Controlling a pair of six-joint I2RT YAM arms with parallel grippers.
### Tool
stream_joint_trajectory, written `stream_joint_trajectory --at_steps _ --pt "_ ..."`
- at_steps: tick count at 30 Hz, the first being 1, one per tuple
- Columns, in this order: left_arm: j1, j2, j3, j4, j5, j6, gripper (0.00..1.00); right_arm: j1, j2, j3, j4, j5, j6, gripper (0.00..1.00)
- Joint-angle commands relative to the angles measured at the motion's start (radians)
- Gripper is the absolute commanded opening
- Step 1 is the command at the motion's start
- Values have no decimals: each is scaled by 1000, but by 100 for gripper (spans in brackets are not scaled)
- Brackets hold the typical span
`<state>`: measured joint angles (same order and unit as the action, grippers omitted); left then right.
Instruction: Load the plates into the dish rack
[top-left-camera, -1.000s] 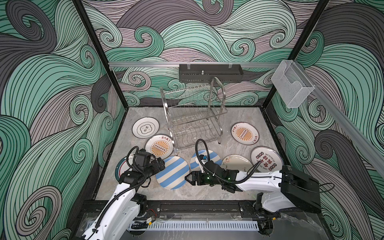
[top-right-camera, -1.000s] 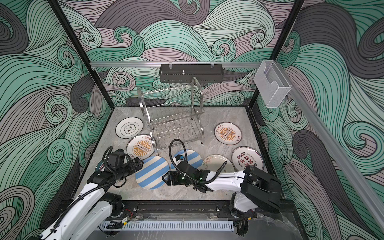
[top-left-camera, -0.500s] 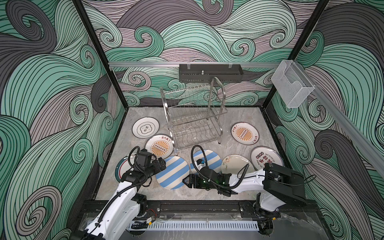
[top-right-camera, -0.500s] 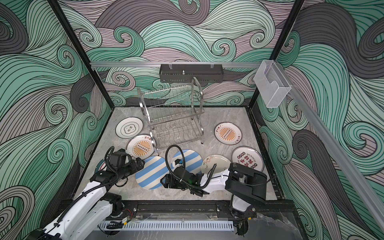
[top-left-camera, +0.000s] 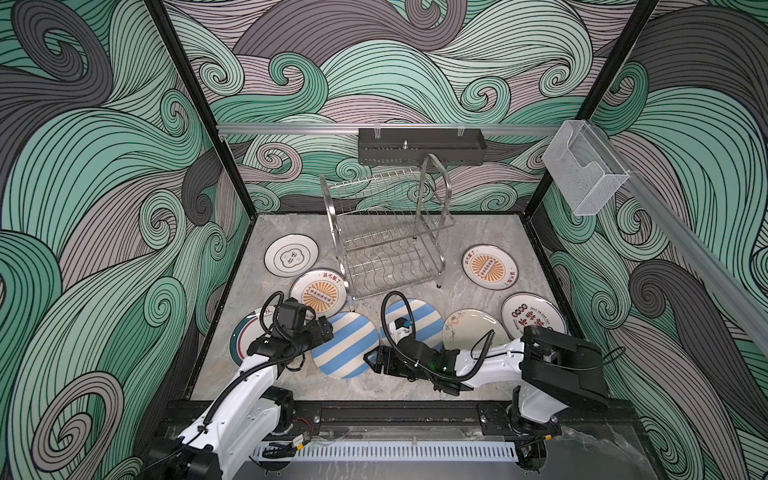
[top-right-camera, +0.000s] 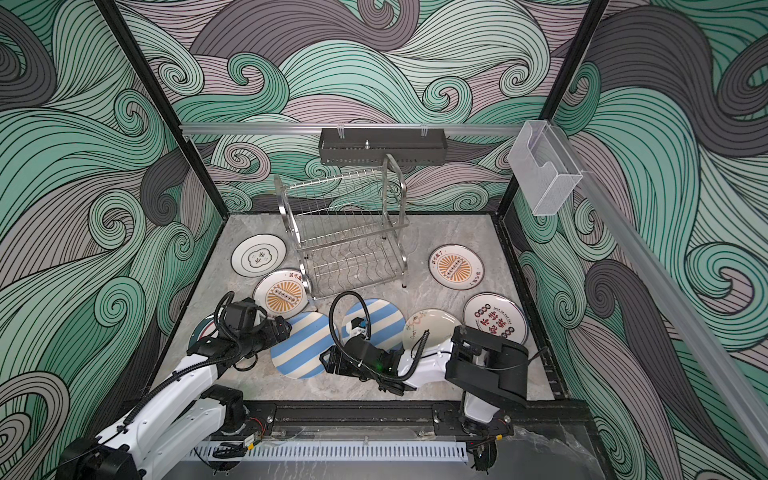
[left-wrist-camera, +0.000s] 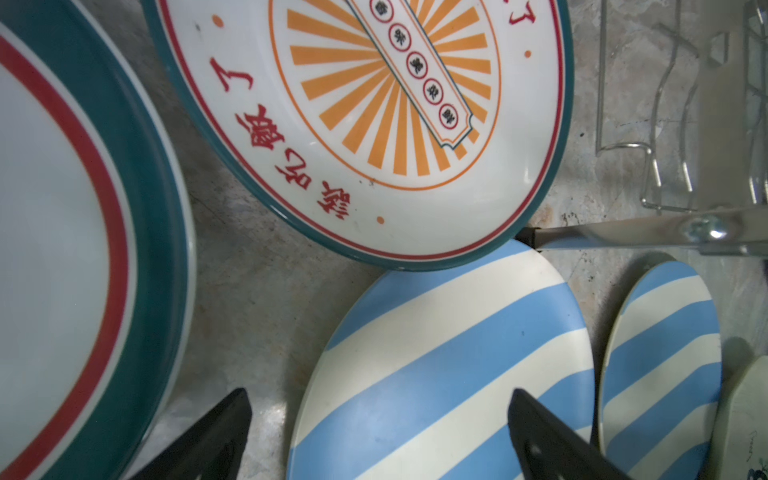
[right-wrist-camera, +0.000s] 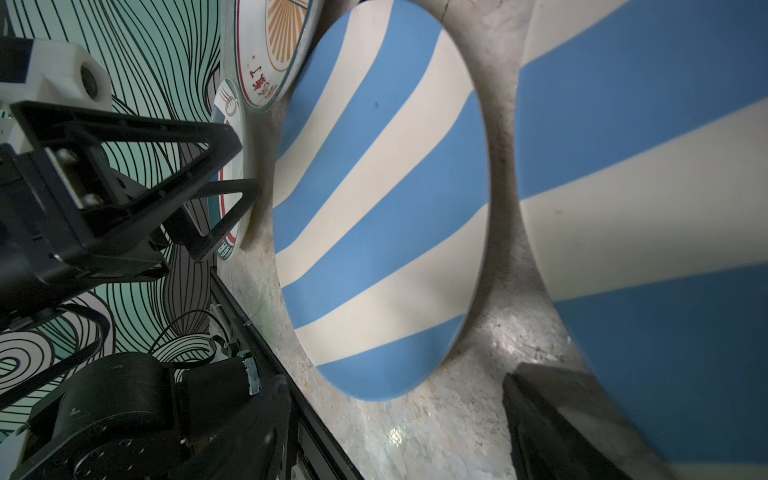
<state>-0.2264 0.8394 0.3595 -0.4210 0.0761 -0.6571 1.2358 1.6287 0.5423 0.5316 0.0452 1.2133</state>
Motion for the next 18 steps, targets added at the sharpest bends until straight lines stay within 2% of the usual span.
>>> stream_joint_trajectory --at_steps 1,10,18 --pt "-8 19 13 35 18 21 99 5 45 15 -14 29 17 81" --pt "-9 49 4 85 41 11 99 14 140 27 60 28 82 80" --pt "-9 32 -14 111 47 6 99 14 149 -20 114 56 128 76"
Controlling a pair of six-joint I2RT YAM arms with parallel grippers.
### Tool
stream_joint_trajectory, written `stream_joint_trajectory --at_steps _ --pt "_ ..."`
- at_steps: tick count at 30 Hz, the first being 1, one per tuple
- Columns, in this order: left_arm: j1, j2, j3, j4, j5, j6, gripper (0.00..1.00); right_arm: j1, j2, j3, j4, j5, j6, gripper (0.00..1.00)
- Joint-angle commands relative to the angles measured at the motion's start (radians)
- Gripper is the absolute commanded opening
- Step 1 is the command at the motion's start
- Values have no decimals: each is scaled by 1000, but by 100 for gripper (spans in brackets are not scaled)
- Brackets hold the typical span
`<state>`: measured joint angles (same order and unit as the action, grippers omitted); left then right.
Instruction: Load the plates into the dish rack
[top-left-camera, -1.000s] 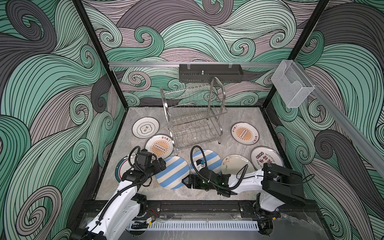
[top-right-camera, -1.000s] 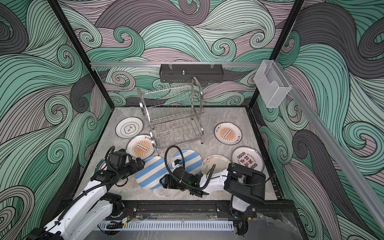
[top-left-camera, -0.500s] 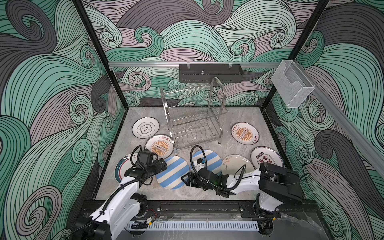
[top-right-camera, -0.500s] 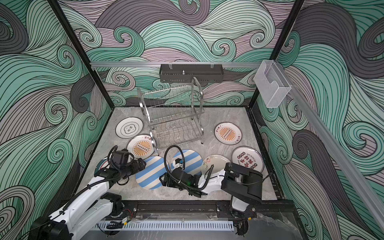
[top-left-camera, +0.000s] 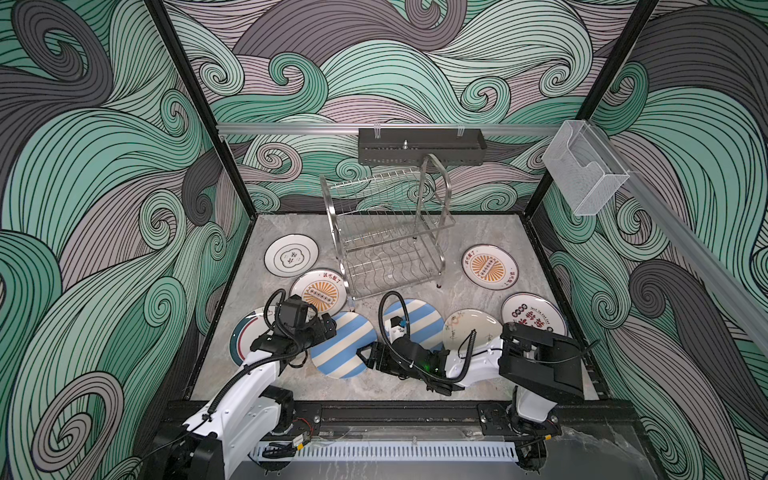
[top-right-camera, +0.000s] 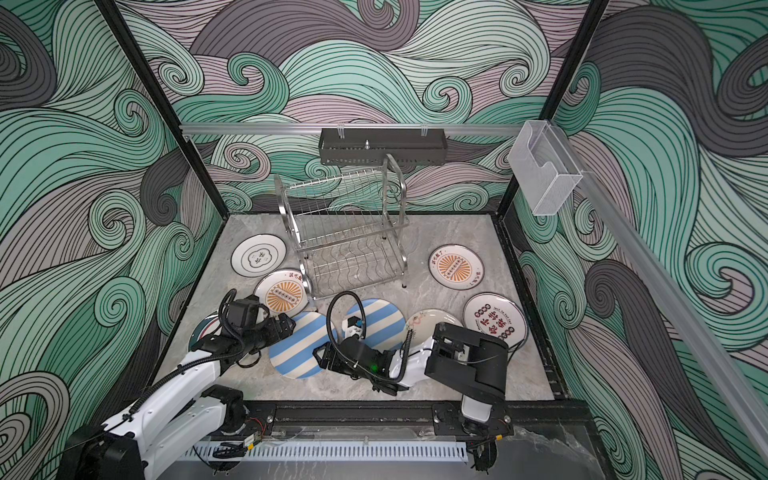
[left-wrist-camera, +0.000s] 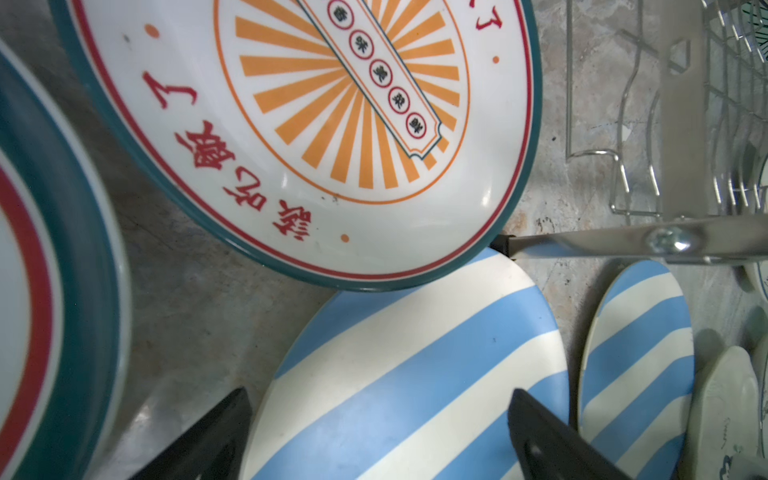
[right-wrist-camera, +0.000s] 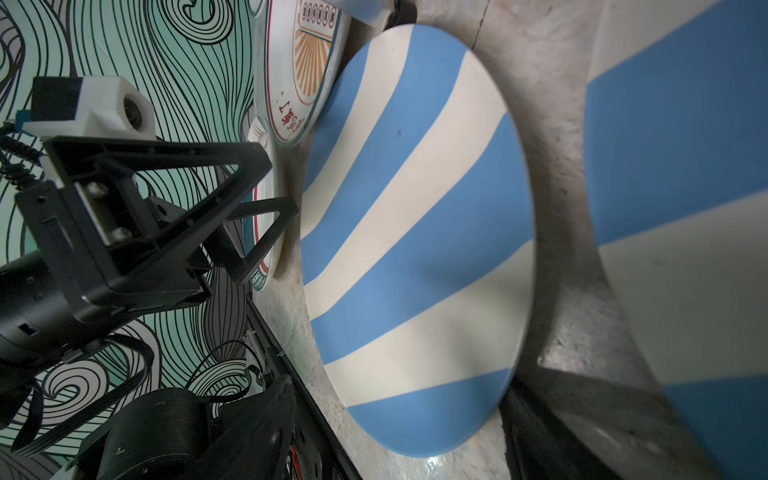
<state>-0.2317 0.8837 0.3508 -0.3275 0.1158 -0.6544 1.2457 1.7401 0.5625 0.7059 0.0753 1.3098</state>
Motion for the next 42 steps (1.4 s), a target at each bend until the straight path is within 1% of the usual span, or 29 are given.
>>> stream_joint_trajectory --at_steps 1,4,15,16,19,20,24,26,30,33,37,42 --pt "-3 -9 -6 19 9 4 98 4 43 -45 -45 26 35 75" --pt "-4 12 0 16 13 7 99 4 61 -53 -7 25 42 72" --pt "-15 77 20 27 27 15 99 4 74 -49 7 18 33 69" --pt "-15 79 19 28 27 12 99 5 76 -46 9 13 32 66" --pt "-18 77 13 34 36 4 99 8 98 -30 24 -9 35 63" --pt "-19 77 11 37 41 2 99 8 106 -30 43 -11 41 61" --pt "-27 69 5 32 63 1 99 14 135 -29 80 -4 54 54" --pt "-29 59 -1 24 71 4 99 15 145 -33 104 -6 60 48" --pt "-28 26 -5 3 72 3 99 17 136 -44 129 4 69 43" --pt "-29 1 -5 -15 63 -2 99 18 108 -52 114 15 62 38" --pt "-29 -21 -5 -32 61 -11 99 20 51 -56 49 36 37 35" --pt "-29 -44 -7 -50 74 -25 98 24 -25 -50 -45 77 -28 23"
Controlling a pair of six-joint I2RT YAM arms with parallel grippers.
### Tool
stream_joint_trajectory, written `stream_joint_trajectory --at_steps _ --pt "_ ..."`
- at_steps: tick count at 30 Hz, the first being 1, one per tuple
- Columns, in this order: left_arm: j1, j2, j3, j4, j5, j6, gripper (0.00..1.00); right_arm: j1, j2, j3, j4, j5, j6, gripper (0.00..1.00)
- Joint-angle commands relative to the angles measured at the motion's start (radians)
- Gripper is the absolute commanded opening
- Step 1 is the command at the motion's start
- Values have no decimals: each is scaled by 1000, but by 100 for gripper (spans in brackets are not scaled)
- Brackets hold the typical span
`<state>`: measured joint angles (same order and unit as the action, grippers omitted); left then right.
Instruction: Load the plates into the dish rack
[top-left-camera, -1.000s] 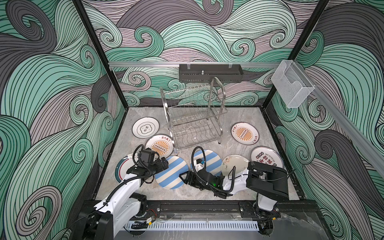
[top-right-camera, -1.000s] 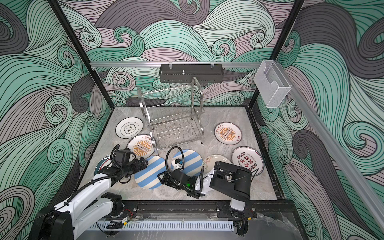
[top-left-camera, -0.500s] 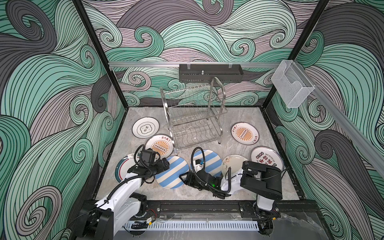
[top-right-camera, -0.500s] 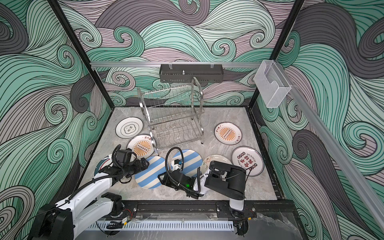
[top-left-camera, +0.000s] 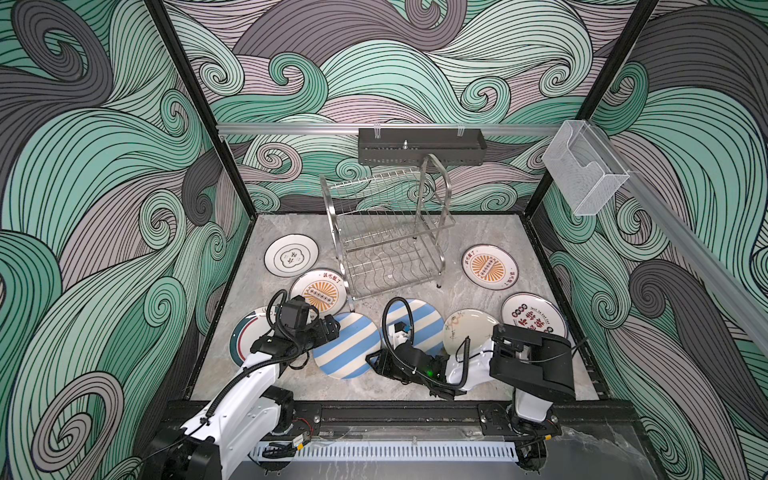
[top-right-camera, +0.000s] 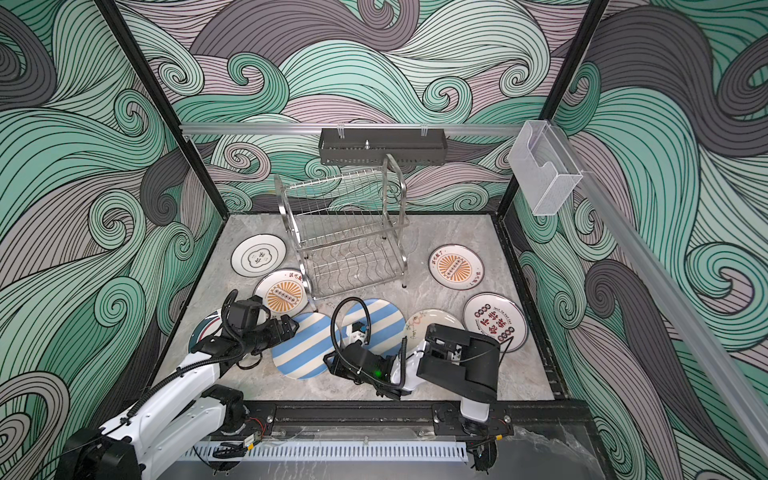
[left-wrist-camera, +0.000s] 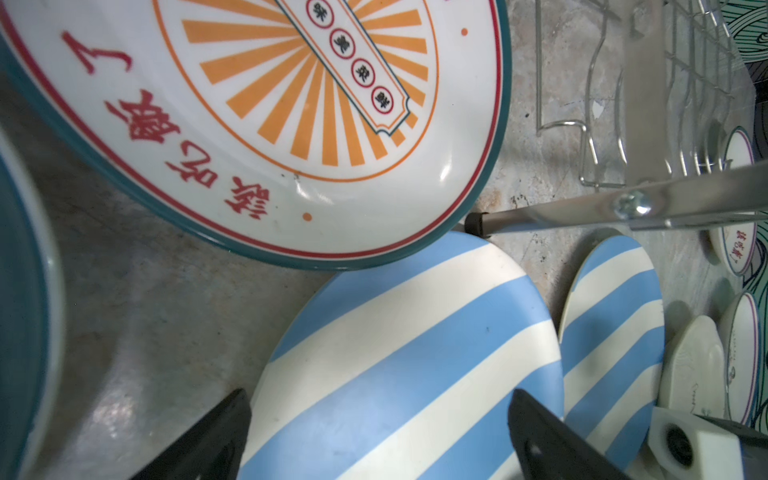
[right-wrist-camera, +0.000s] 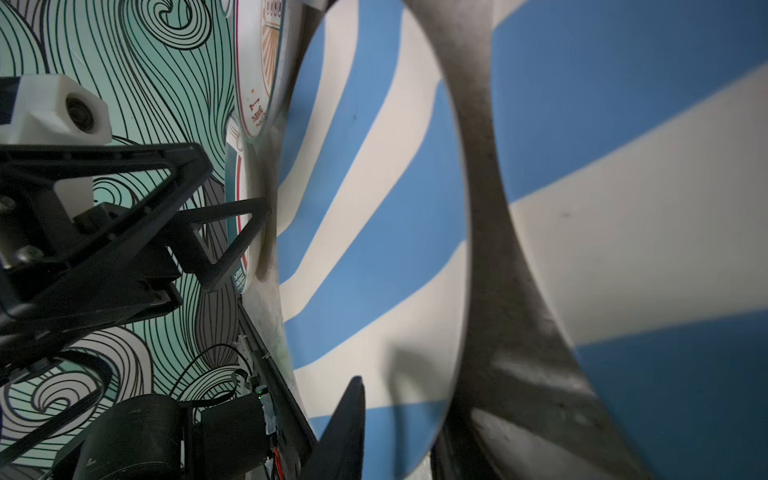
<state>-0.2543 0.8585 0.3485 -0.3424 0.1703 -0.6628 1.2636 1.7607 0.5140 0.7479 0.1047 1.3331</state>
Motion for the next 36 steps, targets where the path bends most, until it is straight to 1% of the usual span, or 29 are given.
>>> stream_joint_trajectory --at_steps 1,4,8,12,17,18,19,21,23,25,28,31,36 --pt "-7 -26 -6 -38 22 -19 99 8 -64 7 -134 62 -64 21" --pt "-7 -55 -9 -50 27 -30 99 13 -108 17 -192 89 -102 16" --pt "-10 -89 -19 -55 38 -43 99 12 -138 10 -198 123 -118 11" --pt "-11 -99 -22 -70 37 -41 99 13 -138 5 -175 125 -125 0" --pt "-11 -108 -17 -79 35 -37 99 13 -169 -19 -169 134 -124 0" --pt "-11 -108 -17 -83 27 -37 99 13 -179 -22 -175 136 -126 4" --pt "-10 -108 -14 -88 20 -34 99 13 -187 -24 -186 135 -129 15" --pt "-10 -105 -10 -99 4 -27 99 13 -205 -33 -200 129 -127 16" --pt "-11 -100 -6 -102 -9 -24 99 13 -217 -42 -207 126 -124 24" --pt "-10 -88 -6 -92 -13 -22 99 13 -219 -45 -227 123 -123 35" --pt "-11 -61 -1 -82 -24 -21 99 15 -199 -41 -217 104 -114 45" --pt "-11 -35 11 -83 -38 -21 99 21 -155 -21 -198 76 -101 50" --pt "-11 -21 28 -81 -74 -20 99 25 -67 -3 -112 56 -74 53"
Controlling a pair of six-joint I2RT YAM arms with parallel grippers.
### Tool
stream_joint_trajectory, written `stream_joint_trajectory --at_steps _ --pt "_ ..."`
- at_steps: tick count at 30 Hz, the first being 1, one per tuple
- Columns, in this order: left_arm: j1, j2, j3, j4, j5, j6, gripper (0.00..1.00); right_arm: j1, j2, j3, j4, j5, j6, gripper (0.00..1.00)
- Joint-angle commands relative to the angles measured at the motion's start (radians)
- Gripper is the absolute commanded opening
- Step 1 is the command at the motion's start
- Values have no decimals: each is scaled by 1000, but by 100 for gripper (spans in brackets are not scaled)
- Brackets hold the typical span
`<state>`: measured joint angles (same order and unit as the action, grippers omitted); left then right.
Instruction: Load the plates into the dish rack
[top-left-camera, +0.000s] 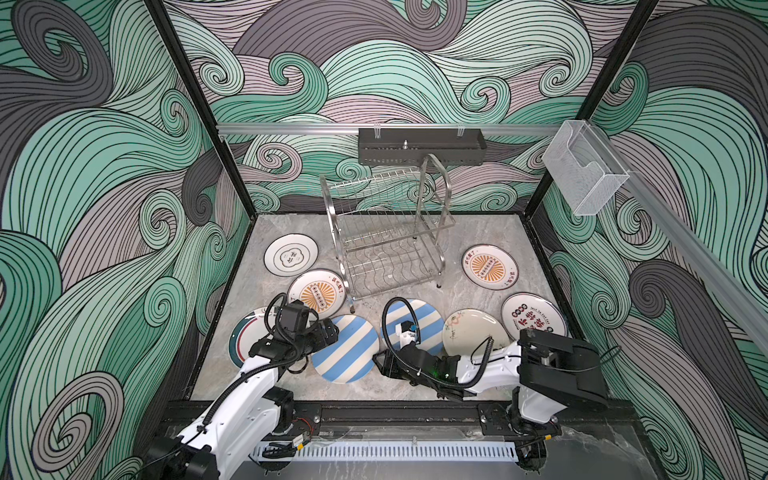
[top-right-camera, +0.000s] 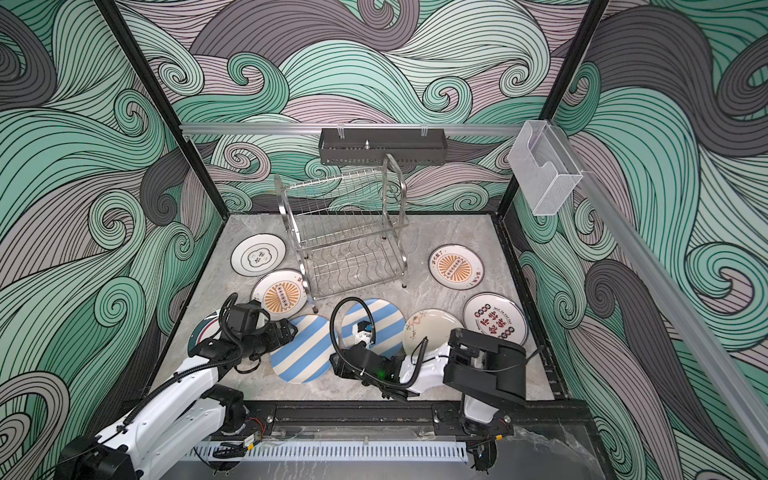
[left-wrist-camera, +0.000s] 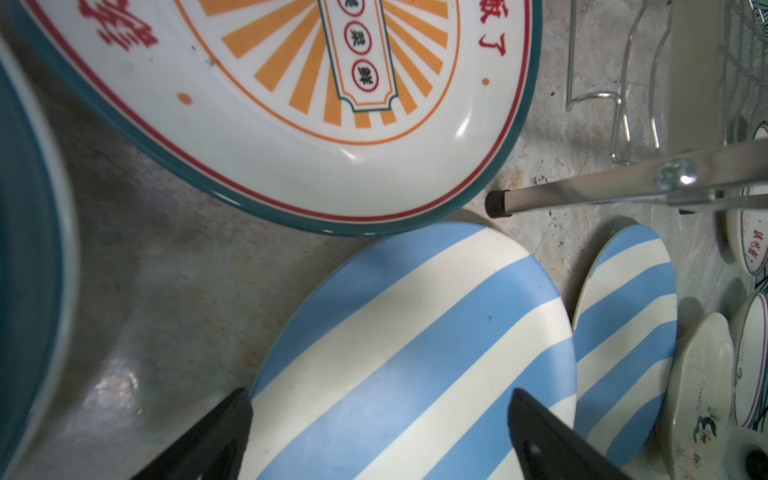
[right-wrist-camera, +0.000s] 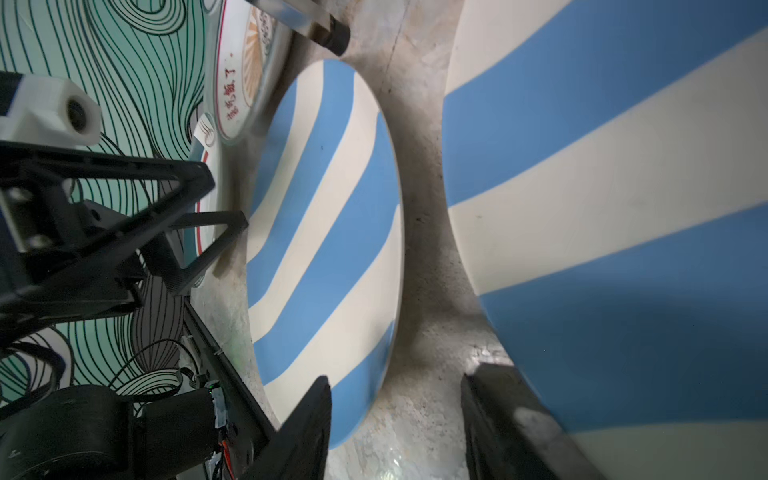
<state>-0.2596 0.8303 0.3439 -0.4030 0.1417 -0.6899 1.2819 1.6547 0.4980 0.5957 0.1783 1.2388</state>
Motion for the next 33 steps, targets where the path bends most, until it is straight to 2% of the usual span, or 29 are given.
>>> stream_joint_trajectory --at_steps 1,6,20,29,33 --pt "-5 7 37 -20 -51 9 99 7 52 18 48 -18 21 54" --pt "-4 17 44 -18 -62 20 99 4 91 38 60 -26 22 56" --pt "-7 69 18 51 -3 16 99 -6 154 31 111 -28 65 54" --pt "-13 43 -4 37 10 16 99 -14 162 12 201 -36 53 38" --pt "-14 -8 -30 12 9 2 99 -26 123 10 185 -29 23 31"
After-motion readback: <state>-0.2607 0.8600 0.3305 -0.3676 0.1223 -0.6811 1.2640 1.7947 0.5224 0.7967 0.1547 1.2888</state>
